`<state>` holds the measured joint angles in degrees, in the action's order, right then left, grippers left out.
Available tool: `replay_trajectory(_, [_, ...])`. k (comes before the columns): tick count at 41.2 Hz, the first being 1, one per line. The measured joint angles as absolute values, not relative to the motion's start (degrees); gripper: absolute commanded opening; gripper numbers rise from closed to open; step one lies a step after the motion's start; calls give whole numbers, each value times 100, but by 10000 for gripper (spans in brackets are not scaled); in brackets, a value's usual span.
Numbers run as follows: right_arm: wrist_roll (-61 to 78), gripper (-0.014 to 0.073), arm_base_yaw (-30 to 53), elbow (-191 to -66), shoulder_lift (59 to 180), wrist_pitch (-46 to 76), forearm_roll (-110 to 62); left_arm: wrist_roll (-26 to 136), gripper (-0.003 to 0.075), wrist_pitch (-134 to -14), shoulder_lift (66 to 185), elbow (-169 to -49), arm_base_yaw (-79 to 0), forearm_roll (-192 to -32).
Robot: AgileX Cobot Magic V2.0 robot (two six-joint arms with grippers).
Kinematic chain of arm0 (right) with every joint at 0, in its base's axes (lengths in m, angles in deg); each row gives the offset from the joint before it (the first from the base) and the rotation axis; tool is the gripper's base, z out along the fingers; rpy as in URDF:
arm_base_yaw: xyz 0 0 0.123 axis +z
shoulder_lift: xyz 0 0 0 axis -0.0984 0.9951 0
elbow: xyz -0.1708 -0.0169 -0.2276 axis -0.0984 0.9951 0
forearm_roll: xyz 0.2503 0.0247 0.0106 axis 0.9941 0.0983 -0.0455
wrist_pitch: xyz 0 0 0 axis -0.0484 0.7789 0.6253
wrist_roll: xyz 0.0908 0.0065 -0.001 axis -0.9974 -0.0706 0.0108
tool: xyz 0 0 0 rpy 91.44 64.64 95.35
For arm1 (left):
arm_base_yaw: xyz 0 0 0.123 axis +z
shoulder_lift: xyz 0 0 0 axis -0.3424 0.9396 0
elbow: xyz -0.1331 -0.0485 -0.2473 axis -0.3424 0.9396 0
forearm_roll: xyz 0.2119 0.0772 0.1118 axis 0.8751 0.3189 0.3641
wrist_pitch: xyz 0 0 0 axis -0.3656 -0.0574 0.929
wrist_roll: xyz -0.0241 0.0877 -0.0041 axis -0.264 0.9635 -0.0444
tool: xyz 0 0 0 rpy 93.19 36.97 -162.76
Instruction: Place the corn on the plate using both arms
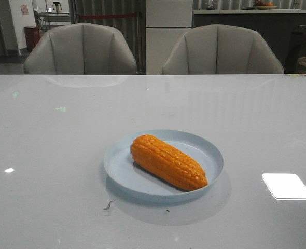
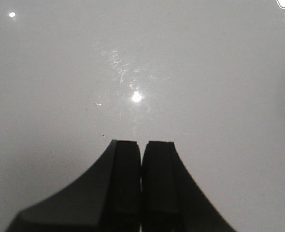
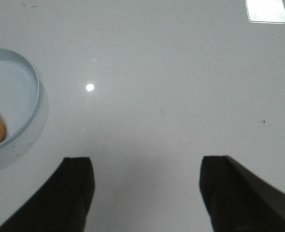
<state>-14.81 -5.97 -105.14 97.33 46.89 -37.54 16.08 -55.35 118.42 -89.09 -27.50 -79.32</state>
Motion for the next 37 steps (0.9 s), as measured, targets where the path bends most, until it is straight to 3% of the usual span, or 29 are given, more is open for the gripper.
replay_trajectory(23, [-1481, 570, -597, -10514, 9733, 4689, -3754, 1608, 103, -5672, 11590, -8763, -2750, -8146])
replay_trajectory(37, [-1481, 570, -597, -10514, 9733, 4689, -3754, 1608, 103, -7865, 9741, -7078, -2634, -8463])
